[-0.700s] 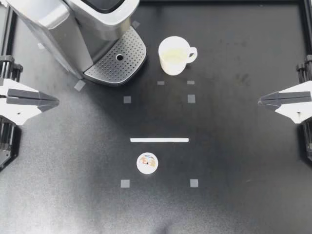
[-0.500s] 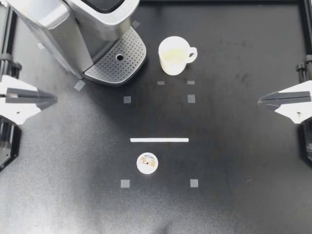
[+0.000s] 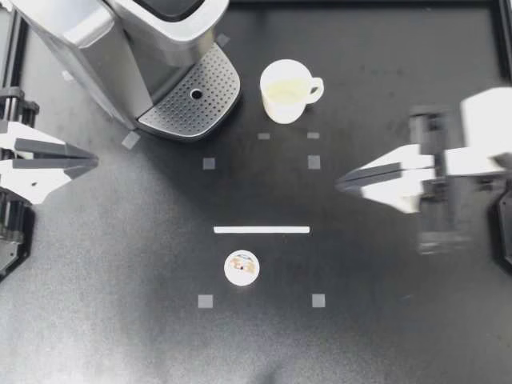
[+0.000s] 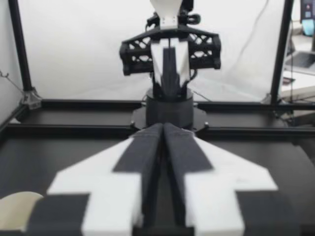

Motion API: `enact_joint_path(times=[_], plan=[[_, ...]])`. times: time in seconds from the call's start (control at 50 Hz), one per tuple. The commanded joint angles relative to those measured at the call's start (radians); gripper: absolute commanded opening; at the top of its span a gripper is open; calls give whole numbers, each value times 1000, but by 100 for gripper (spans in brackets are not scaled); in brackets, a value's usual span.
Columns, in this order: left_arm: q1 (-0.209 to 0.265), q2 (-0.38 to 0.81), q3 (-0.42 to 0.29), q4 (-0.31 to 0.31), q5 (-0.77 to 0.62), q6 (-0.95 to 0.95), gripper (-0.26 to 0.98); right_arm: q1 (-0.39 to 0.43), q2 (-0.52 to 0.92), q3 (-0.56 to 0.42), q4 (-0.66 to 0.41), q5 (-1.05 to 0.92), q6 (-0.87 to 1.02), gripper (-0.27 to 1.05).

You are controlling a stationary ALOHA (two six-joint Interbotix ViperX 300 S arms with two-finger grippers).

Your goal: Place the coffee capsule inside the capsule container, then place the cup onto the center of the cup tray.

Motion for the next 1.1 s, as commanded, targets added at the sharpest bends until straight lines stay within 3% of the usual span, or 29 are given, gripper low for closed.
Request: enact_joint_path(times=[0.0, 0.36, 0.52, 0.86, 1.08], plan=[[2, 8, -12, 2, -9, -2, 17, 9, 40, -72, 3, 95, -2, 4], [2, 8, -6, 0, -9, -2, 17, 64, 155, -132, 2, 215, 2, 15], [2, 8, -2, 2, -9, 0, 17, 64, 196, -150, 3, 259, 2, 34], [2, 8, 2, 0, -11, 9, 17, 71, 295, -169, 3, 322, 5, 94], [2, 6, 2, 2, -11, 14, 17, 97, 399, -222, -3, 342, -9, 98]])
